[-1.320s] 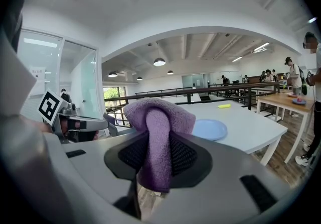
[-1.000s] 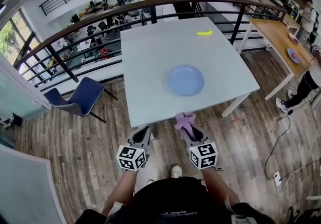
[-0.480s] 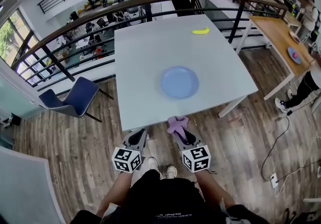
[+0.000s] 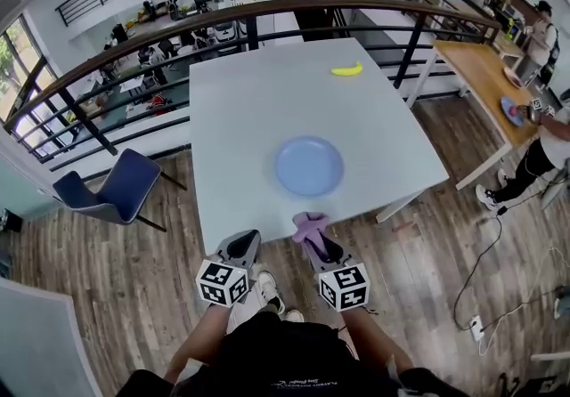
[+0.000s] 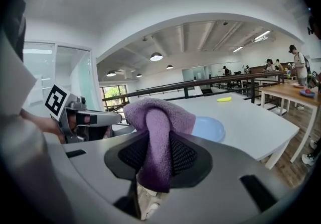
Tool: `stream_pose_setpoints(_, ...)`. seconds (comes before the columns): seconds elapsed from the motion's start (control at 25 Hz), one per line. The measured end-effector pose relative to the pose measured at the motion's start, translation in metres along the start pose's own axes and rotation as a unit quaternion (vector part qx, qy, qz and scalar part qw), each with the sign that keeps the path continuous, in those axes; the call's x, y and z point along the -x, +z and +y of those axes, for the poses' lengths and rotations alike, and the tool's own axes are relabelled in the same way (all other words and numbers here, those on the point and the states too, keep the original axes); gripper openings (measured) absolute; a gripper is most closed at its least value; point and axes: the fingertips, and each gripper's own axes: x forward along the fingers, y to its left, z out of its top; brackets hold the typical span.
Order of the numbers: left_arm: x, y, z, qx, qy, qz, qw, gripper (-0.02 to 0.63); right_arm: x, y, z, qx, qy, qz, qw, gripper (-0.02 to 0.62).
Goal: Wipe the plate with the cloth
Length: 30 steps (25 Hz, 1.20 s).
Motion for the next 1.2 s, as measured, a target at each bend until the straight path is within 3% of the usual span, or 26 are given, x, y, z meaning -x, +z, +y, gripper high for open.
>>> stream_pose_setpoints(0.56, -0.071, 0.048, 0.087, 0.011, -0.002, -0.004, 0.9999, 0.012, -0.102, 0.066, -0.028, 0.01, -0.005, -0.002, 1.0, 0.117)
stream_pose_setpoints(1.2, -0.099, 0.068, 0.152, 0.02, -0.002, 0.002, 0.9998, 0.012, -0.191, 0.094, -0.029, 0.009, 0.004, 0.02, 1.0, 0.117)
